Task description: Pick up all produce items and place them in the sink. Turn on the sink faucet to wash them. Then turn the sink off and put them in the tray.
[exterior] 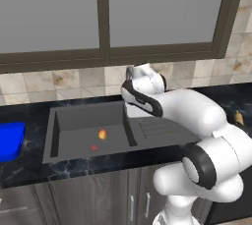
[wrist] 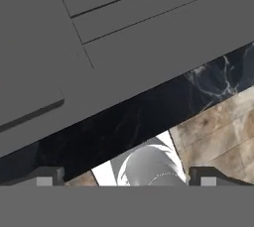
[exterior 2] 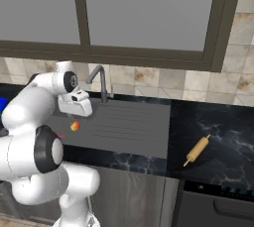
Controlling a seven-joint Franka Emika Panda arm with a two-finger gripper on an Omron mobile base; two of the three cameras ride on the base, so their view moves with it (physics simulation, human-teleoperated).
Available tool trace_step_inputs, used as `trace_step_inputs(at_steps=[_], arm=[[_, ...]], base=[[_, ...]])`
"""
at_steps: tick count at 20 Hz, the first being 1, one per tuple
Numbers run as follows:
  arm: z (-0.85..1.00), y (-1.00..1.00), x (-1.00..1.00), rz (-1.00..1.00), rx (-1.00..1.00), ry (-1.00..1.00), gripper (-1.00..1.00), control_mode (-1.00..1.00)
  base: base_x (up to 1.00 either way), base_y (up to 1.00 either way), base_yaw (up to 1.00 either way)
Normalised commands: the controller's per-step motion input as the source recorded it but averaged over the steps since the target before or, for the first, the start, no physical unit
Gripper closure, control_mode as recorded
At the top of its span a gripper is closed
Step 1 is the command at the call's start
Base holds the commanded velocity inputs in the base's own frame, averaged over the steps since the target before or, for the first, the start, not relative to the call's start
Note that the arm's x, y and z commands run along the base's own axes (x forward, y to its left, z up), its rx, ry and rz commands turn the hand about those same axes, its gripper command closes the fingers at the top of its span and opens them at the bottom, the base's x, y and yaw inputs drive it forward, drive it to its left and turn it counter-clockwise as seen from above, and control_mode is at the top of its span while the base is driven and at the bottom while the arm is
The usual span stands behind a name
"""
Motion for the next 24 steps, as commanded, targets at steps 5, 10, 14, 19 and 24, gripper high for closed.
trace_step_inputs(at_steps=[5, 10, 14, 19, 24], arm=[[0.21, -0.54, -0.05, 0.03, 0.0, -0.06, -1.0, -1.0], [0.18, -0.4, 0.02, 0.15, 0.02, -0.15, -1.0, -1.0], [0.17, -0.25, 0.09, 0.24, 0.04, -0.22, -1.0, -1.0], [0.06, -0.22, 0.09, 0.28, 0.06, -0.25, -1.0, -1.0], [-0.02, -0.15, 0.15, 0.31, 0.1, -0.26, -1.0, -1.0]], base=[[0.0, 0.0, 0.0], [0.0, 0.0, 0.0], [0.0, 0.0, 0.0], [0.0, 0.0, 0.0], [0.0, 0.0, 0.0]])
